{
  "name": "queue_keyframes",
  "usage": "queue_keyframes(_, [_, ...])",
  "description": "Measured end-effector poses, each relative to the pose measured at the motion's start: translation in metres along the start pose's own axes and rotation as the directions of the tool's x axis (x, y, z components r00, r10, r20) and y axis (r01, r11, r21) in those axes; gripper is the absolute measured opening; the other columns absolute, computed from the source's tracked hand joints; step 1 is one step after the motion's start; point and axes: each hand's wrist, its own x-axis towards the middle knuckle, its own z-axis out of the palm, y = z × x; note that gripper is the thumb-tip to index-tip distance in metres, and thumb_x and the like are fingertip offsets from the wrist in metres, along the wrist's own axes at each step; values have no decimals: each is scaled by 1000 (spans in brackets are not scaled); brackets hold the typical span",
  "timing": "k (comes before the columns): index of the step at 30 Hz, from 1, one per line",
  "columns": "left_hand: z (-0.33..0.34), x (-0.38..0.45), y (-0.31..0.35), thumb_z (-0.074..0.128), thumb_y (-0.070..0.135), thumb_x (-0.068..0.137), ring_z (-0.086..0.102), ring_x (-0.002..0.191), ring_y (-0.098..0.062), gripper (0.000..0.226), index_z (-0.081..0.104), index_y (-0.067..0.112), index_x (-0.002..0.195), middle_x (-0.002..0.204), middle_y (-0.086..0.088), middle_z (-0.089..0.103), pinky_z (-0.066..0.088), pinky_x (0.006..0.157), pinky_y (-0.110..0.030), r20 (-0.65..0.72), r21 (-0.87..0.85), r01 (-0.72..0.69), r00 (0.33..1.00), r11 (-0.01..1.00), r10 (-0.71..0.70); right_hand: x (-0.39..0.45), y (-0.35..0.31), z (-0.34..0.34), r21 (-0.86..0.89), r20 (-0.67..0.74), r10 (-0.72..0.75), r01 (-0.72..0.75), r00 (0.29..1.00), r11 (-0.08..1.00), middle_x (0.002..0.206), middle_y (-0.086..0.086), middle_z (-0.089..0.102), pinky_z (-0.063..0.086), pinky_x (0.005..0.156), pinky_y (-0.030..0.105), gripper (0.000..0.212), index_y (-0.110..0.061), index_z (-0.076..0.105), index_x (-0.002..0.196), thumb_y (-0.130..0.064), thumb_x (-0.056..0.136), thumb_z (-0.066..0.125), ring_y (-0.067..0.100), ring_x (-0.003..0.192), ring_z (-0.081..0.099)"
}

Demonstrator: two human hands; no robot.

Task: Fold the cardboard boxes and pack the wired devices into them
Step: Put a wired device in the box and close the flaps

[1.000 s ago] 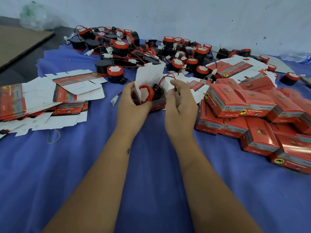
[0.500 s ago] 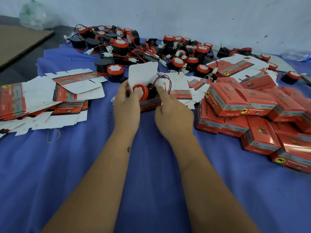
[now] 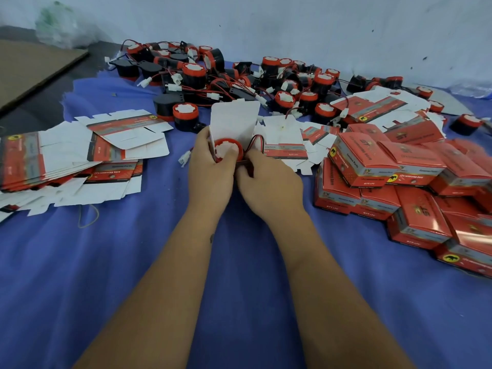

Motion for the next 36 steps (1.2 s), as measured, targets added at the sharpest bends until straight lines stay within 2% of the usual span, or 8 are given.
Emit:
queue_keyframes(5, [0, 1, -2, 59, 15, 93, 59, 107, -3, 43, 50, 36, 130, 117, 16, 62, 49, 86, -20, 20, 47, -27, 999, 999, 26, 2, 3, -15, 244, -210, 47, 6, 977, 970, 83, -6, 59, 38, 62, 31, 19, -23, 61, 104, -29, 94, 46, 14, 76, 51])
queue_keyframes(8, [-1, 0, 0, 54, 8, 92, 59, 100, 4, 43, 53, 44, 117, 104, 23, 63, 47, 81, -13, 2, 55, -56, 998, 997, 56, 4, 12, -22, 379, -113, 165, -111, 980, 919, 68, -9, 58, 39, 56, 27, 11, -27, 55, 101, -24, 90, 55, 7, 63, 53])
queue_keyframes(12, [-1, 3, -3, 52, 8, 92, 58, 115, -14, 50, 51, 25, 138, 125, 5, 62, 52, 94, -31, -60, 54, -2, 998, 999, 5, 7, 19, -26, 386, 58, 187, -195, 981, 902, 61, -3, 57, 37, 53, 20, 19, -6, 65, 77, -20, 88, 60, 6, 51, 44])
queue_keyframes(16, [0, 2, -3, 61, 18, 89, 59, 104, -6, 49, 46, 27, 135, 117, 13, 60, 48, 76, -10, -74, 39, 28, 997, 999, -25, 6, 14, -30, 559, 198, 137, -227, 971, 798, 66, 20, 62, 43, 61, 26, 33, 11, 68, 81, -20, 91, 63, 22, 55, 50])
queue_keyframes(23, [-2, 3, -2, 68, 16, 86, 56, 93, 11, 55, 46, 31, 134, 104, 24, 57, 44, 68, -2, 29, 99, -25, 999, 995, 22, 5, 6, -28, 813, 163, 294, -297, 942, 501, 46, -8, 55, 39, 44, 18, 22, -9, 66, 69, -13, 91, 66, 5, 41, 46])
queue_keyframes(28, [-3, 0, -1, 67, 12, 87, 59, 98, 13, 51, 53, 29, 133, 110, 22, 64, 49, 81, -10, 106, 107, -70, 993, 992, 59, 6, 2, -23, 754, -29, 350, -209, 936, 623, 88, -2, 68, 45, 63, 7, 16, -23, 70, 68, -17, 83, 74, 2, 75, 60])
queue_keyframes(32, [0, -3, 0, 66, 21, 89, 58, 116, -6, 59, 47, 34, 143, 127, 14, 63, 51, 98, -33, 223, 128, -120, 971, 985, 89, 7, 1, -21, 631, -211, 336, -134, 918, 764, 111, -8, 43, 40, 97, 20, 15, -30, 68, 71, -25, 81, 77, 15, 118, 43])
queue_keyframes(36, [3, -7, 1, 63, 28, 82, 60, 109, 1, 59, 49, 41, 138, 116, 22, 66, 52, 94, -26, 305, 119, -153, 946, 981, 110, 7, 6, -16, 543, -327, 354, -132, 876, 829, 131, -5, 42, 32, 101, 23, 11, -30, 68, 77, -25, 85, 74, 15, 122, 33])
